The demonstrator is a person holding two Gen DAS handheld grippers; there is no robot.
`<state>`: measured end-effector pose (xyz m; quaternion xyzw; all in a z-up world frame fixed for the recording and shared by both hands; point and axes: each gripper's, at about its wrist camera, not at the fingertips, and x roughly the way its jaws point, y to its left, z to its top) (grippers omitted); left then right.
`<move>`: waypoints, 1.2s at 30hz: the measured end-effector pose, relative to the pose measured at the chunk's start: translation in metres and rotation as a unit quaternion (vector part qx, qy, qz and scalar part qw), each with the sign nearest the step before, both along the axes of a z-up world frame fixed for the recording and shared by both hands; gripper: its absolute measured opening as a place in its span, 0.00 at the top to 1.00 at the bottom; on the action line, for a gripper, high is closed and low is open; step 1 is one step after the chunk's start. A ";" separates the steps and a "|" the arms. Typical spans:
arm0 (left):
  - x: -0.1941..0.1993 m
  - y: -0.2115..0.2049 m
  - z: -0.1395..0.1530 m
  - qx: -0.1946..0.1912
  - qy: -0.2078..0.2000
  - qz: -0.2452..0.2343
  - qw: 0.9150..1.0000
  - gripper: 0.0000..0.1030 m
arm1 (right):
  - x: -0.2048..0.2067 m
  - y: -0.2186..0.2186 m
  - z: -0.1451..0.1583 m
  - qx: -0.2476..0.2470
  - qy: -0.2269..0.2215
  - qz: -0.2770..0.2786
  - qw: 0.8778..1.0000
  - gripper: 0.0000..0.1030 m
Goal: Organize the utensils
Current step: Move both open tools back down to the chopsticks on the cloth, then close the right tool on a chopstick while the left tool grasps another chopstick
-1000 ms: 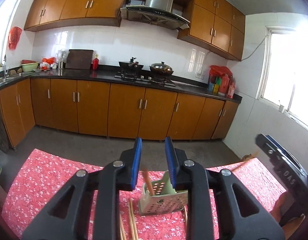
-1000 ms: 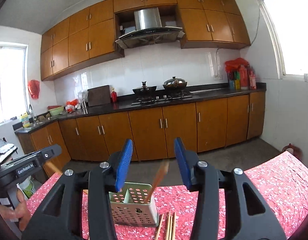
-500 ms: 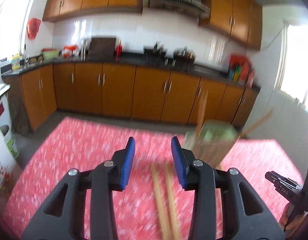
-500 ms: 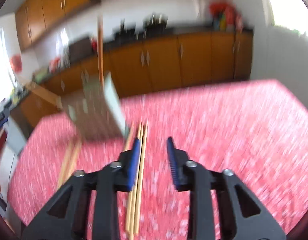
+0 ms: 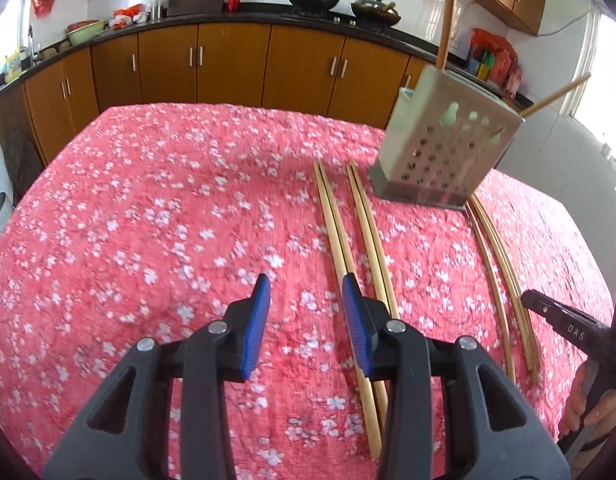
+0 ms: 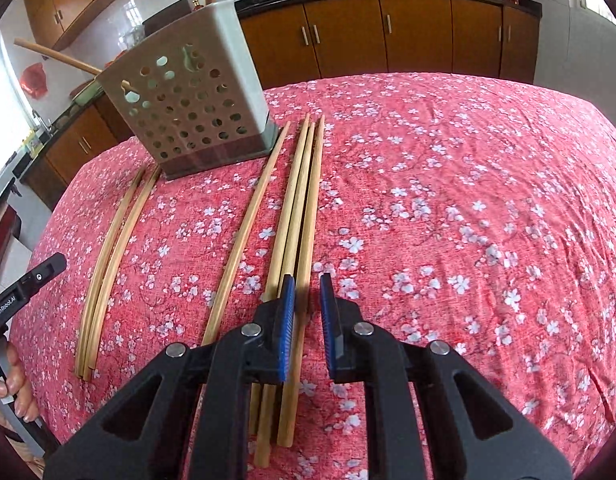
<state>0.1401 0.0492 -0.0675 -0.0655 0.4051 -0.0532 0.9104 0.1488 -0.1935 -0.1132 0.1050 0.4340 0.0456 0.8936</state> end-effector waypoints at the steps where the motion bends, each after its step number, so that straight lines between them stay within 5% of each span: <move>1: 0.000 -0.001 -0.002 0.000 0.002 -0.003 1.000 0.63 | -0.001 -0.001 0.000 -0.003 0.002 0.002 1.000 0.87; 6: 0.001 -0.007 -0.007 -0.001 0.013 -0.014 1.000 0.64 | 0.002 -0.003 0.001 -0.063 -0.004 -0.026 0.998 0.93; 13: 0.002 -0.016 -0.017 -0.011 0.035 -0.042 0.998 0.81 | 0.008 -0.034 -0.002 -0.053 0.002 -0.082 0.995 0.93; 19: 0.002 -0.027 -0.021 0.005 0.037 -0.056 0.998 0.84 | 0.010 -0.034 -0.003 -0.063 -0.002 -0.079 0.995 0.93; 31: 0.017 -0.036 -0.028 0.074 0.034 -0.035 0.996 0.91 | 0.003 -0.024 -0.002 -0.068 -0.007 -0.058 0.996 0.92; 36: 0.041 -0.009 -0.028 0.068 0.038 0.007 0.997 0.92 | 0.005 -0.026 -0.003 -0.085 -0.011 -0.061 0.994 0.93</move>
